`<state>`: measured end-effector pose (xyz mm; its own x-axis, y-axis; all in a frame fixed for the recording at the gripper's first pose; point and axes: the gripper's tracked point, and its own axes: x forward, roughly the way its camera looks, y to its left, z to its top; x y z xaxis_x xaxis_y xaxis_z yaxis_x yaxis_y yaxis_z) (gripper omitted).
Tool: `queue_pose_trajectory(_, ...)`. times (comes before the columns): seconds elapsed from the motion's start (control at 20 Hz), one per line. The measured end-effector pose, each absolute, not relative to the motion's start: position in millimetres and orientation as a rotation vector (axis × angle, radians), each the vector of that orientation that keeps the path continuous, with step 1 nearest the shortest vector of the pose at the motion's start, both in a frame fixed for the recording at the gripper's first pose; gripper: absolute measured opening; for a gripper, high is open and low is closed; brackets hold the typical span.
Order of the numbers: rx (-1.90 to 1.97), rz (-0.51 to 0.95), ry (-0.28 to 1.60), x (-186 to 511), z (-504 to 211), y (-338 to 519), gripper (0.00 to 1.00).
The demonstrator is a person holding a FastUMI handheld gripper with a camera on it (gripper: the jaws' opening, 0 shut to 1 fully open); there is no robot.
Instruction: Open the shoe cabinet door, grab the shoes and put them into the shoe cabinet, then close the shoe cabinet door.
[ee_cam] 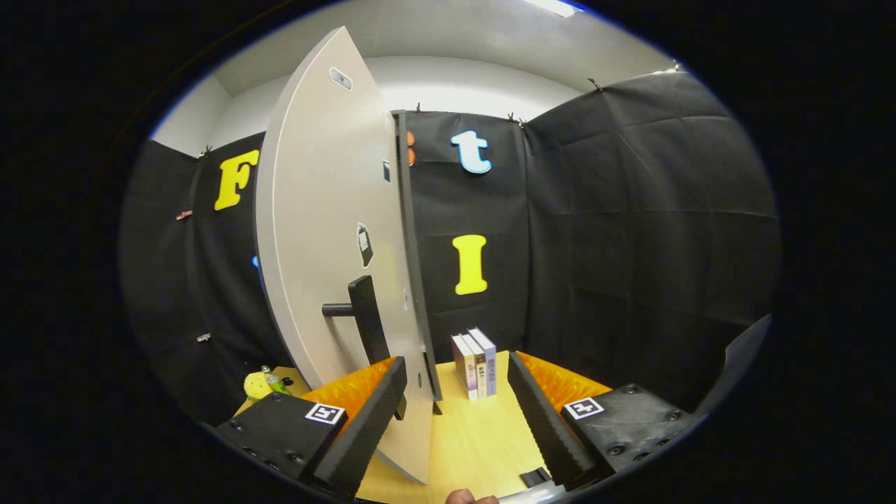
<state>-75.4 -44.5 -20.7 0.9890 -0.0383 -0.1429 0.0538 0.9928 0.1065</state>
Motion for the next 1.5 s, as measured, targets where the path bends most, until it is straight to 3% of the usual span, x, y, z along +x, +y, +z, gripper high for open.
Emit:
queue_pose_trajectory(0.35, 0.16, 0.123, 0.171, -57.4, -32.9, 52.4, 0.98)
queue_pose_trajectory(0.7, 0.131, 0.193, 0.184, -21.2, -36.6, 126.2, 0.98)
queue_pose_trajectory(1.5, 0.065, 0.111, 0.114, -14.5, -25.2, 101.1, 0.98)
